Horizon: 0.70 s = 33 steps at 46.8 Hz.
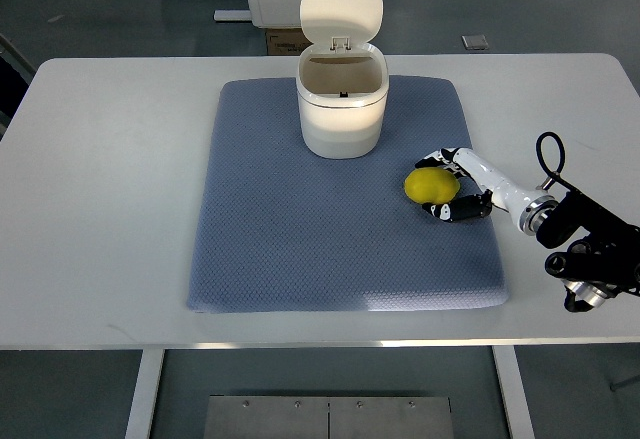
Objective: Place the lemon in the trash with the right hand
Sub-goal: 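Close the right hand fingers around the yellow lemon, then lift the lemon with the right hand and carry it toward the bin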
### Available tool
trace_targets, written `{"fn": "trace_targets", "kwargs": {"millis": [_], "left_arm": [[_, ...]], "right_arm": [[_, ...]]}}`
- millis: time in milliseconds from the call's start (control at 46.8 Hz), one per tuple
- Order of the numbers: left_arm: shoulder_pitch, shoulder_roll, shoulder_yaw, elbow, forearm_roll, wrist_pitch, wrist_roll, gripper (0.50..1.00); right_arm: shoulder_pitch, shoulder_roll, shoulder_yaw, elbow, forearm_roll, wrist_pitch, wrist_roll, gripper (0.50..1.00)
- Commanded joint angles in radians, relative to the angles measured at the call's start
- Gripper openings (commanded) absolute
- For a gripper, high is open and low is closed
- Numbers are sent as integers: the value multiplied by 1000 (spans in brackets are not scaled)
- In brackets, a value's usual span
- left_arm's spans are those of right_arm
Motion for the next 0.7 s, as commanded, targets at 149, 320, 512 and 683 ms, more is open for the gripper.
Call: {"fn": "trace_targets", "kwargs": {"millis": [149, 320, 512, 683], "left_arm": [[0, 0, 0, 0, 0, 0, 0, 1000], [0, 0, 0, 0, 0, 0, 0, 1000], [0, 0, 0, 0, 0, 0, 0, 1000], [0, 0, 0, 0, 0, 0, 0, 1000]], "right_arm": [[5, 17, 3, 0, 37, 0, 6, 500], [15, 14, 8, 3, 37, 0, 9, 500], [20, -17, 9, -1, 39, 2, 11, 500], [51, -118, 11, 0, 46, 6, 26, 500]]}}
